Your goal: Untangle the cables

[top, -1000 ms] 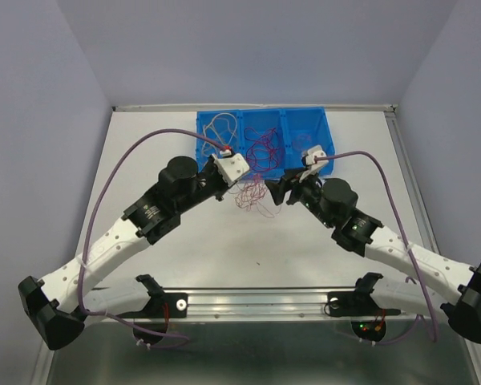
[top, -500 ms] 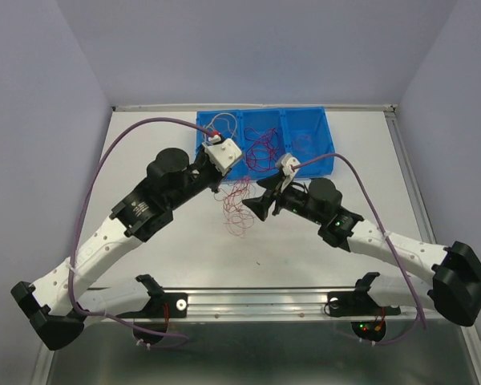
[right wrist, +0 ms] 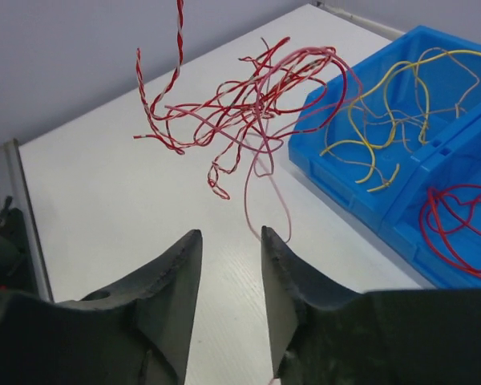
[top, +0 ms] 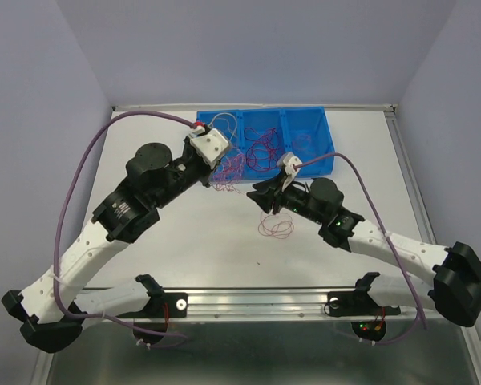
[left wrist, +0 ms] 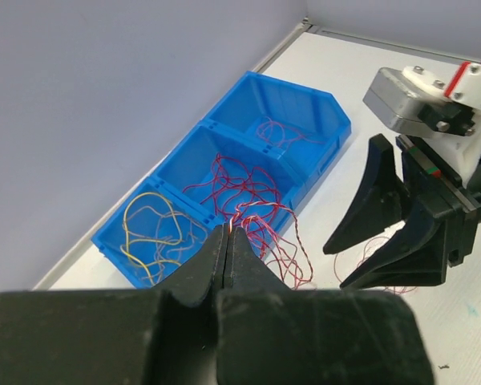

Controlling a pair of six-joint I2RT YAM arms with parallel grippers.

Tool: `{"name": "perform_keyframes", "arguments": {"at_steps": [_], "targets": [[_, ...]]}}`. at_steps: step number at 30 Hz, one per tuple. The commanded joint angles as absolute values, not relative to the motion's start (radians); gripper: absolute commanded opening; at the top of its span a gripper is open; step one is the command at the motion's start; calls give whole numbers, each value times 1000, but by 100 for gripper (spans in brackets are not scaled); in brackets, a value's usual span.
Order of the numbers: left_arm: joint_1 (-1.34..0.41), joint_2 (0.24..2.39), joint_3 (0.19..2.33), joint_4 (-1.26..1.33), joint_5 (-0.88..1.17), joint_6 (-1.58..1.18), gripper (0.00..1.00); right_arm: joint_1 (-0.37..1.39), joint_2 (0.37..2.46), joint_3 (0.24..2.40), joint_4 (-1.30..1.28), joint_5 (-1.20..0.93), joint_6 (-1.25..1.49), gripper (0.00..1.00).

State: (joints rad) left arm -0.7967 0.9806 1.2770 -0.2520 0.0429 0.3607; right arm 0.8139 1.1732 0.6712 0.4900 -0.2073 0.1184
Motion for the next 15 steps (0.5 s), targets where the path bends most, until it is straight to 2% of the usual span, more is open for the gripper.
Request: {"name": "perform_keyframes", "arguments": {"at_steps": [1,2,5,6,7,9,15], "targets": [[-799,942,1335,-230,9,356,0,822,1138,650,565,-224,117,31],[-799,936,1336,-224,8,348,0,824,1141,652,565,-221,118,21],[-799,919,1344,-221,9,338,0,824,1161,661,565,-230,121,21],[-799,916,1353,-228,15,339,0,824,1170,661,565,-238,121,46],[-801,917,1359,-233,17,337,0,824,1170,663,565,-242,121,59],[-801,919,1365,-244,24,339,0,822,1177,666,566,-241,123,75],[-799,911,1361,-253,107,330,0,822,1198,666,571,-193,126,76]]}}
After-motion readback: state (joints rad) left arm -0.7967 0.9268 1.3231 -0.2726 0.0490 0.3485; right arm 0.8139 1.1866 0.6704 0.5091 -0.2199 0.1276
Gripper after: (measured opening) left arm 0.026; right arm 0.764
